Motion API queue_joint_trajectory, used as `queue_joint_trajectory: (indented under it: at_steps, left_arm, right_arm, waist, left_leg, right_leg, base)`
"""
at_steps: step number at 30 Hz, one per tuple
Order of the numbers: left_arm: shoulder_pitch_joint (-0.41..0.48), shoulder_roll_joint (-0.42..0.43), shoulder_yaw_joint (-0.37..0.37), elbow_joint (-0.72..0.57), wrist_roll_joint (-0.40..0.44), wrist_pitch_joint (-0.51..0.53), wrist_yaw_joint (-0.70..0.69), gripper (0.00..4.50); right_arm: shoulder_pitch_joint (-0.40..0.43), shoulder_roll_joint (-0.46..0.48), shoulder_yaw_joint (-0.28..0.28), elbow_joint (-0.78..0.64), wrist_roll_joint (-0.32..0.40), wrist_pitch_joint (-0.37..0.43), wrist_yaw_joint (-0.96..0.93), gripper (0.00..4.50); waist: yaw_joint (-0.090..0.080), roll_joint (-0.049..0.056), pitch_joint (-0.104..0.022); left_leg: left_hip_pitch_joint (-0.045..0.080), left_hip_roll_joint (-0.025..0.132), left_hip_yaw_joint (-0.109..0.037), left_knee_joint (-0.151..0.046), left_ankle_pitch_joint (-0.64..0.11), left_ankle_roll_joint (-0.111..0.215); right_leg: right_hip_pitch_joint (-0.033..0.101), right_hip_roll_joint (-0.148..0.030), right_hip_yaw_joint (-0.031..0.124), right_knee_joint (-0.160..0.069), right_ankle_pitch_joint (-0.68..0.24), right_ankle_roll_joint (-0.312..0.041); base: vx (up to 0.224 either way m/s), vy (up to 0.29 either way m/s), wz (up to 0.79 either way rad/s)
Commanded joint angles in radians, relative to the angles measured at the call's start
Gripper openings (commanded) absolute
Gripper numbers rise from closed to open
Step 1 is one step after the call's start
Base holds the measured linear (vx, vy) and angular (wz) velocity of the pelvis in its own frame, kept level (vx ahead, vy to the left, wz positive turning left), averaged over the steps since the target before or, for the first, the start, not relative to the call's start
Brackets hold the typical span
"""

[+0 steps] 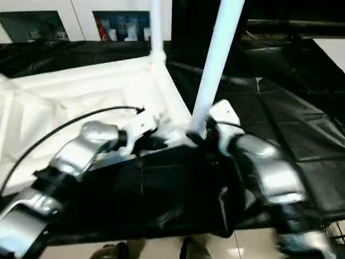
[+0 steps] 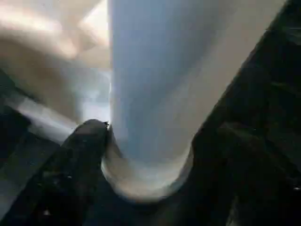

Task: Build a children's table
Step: Rotate leg to tighten

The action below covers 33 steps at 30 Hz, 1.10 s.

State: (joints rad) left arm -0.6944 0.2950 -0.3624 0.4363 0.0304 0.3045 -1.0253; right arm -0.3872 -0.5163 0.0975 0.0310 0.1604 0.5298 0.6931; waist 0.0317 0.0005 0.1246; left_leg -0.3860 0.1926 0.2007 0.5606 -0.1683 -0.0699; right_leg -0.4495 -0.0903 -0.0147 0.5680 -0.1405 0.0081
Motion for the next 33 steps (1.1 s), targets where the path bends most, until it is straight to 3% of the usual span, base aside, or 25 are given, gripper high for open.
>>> queue_joint_trajectory:
  at_steps: [1, 2, 6, 10, 14, 15, 26, 33]
  left_arm:
    - [0.038, 0.022, -0.044, -0.027, -0.012, -0.006, -0.085, 0.00]
    - [0.063, 0.056, -0.052, -0.073, -0.039, -0.021, -0.156, 0.00]
    - [0.100, 0.103, -0.058, -0.149, -0.075, -0.024, -0.235, 0.00]
    - [0.107, 0.112, -0.057, -0.166, -0.079, -0.016, -0.241, 0.00]
    - [0.117, 0.122, -0.055, -0.186, -0.083, -0.009, -0.251, 0.00]
    - [0.118, 0.124, -0.055, -0.189, -0.084, -0.008, -0.252, 0.00]
    - [0.130, 0.140, -0.059, -0.214, -0.085, 0.006, -0.268, 0.00]
    - [0.127, 0.147, -0.061, -0.208, -0.082, 0.005, -0.269, 0.00]
  right_arm:
    - [0.025, -0.038, 0.019, -0.039, 0.011, -0.022, 0.091, 4.33]
    - [0.046, -0.084, 0.031, -0.058, 0.018, -0.036, 0.162, 4.33]
    - [0.054, -0.120, 0.044, -0.080, 0.046, -0.034, 0.228, 4.33]
    - [0.053, -0.123, 0.052, -0.085, 0.060, -0.034, 0.244, 4.33]
    - [0.051, -0.116, 0.062, -0.086, 0.084, -0.030, 0.267, 4.18]
    - [0.051, -0.114, 0.062, -0.085, 0.086, -0.035, 0.281, 3.90]
    - [0.068, -0.128, 0.073, -0.060, 0.094, -0.052, 0.327, 2.99]
    - [0.072, -0.126, 0.077, -0.048, 0.081, -0.057, 0.331, 2.68]
  waist:
    - [0.000, -0.005, -0.063]
    - [0.001, -0.010, -0.060]
    - [-0.001, -0.008, -0.060]
    - [-0.001, -0.007, -0.062]
    - [0.001, -0.009, -0.065]
    - [0.002, -0.009, -0.066]
    - [0.003, -0.009, -0.068]
    - [0.003, -0.009, -0.073]
  left_leg:
    - [0.016, 0.025, -0.002, -0.056, -0.201, 0.111]
    - [0.014, 0.027, -0.004, -0.059, -0.209, 0.105]
    - [0.016, 0.028, -0.002, -0.058, -0.202, 0.106]
    - [0.016, 0.028, -0.003, -0.057, -0.194, 0.099]
    - [0.016, 0.027, -0.001, -0.052, -0.159, 0.114]
    - [0.016, 0.026, -0.001, -0.051, -0.154, 0.118]
    - [0.016, 0.025, -0.002, -0.049, -0.178, 0.108]
    - [0.015, 0.024, -0.003, -0.046, -0.164, 0.109]
  right_leg:
    - [0.066, -0.025, 0.020, -0.051, -0.166, -0.261]
    - [0.068, -0.026, 0.020, -0.053, -0.191, -0.250]
    - [0.062, -0.025, 0.021, -0.051, -0.196, -0.253]
    - [0.063, -0.026, 0.022, -0.048, -0.196, -0.253]
    - [0.064, -0.024, 0.022, -0.042, -0.144, -0.266]
    - [0.064, -0.024, 0.022, -0.041, -0.138, -0.269]
    - [0.065, -0.025, 0.022, -0.043, -0.186, -0.261]
    - [0.067, -0.023, 0.021, -0.039, -0.168, -0.264]
  base:
    - [0.000, 0.000, 0.00]
    - [0.000, 0.000, 0.00]
    - [0.000, 0.000, 0.00]
    - [0.000, 0.000, 0.00]
    - [0.000, 0.000, 0.00]
    - [0.000, 0.000, 0.00]
    - [0.000, 0.000, 0.00]
    - [0.000, 0.000, 0.00]
